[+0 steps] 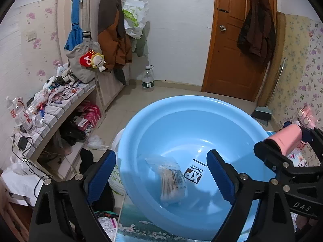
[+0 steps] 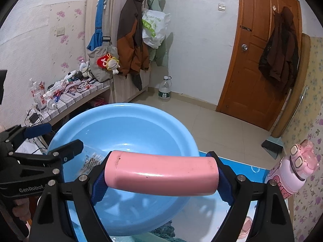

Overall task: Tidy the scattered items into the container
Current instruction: 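Open the left gripper to drop the swab bag into the basin, then lower the pink roller into the basin and open the right gripper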

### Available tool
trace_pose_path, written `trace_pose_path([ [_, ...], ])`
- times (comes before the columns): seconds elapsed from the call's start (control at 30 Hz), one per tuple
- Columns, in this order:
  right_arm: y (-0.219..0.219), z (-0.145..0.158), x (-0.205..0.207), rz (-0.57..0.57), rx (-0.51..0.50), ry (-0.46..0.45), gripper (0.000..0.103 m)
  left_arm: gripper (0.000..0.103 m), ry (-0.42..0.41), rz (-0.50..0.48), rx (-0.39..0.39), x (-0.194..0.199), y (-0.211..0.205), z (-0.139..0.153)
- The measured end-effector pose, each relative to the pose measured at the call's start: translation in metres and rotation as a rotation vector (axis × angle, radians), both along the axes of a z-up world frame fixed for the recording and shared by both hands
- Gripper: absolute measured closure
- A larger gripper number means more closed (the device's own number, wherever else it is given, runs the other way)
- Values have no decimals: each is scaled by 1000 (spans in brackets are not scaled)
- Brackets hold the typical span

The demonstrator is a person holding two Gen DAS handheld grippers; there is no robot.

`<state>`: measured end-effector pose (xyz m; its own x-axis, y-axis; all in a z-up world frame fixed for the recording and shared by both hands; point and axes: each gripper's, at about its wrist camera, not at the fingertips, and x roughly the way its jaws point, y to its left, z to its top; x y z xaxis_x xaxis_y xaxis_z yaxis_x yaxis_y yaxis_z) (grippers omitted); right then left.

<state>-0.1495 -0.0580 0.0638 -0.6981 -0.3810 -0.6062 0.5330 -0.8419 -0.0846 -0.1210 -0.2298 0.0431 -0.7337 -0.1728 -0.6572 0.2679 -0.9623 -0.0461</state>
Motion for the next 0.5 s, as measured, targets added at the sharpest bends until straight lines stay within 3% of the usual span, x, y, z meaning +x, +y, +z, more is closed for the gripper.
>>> trace_pose_path([
  [0.5,-29,-26,3,80,85,-90,14,5,2,75,27,8,-22,4],
])
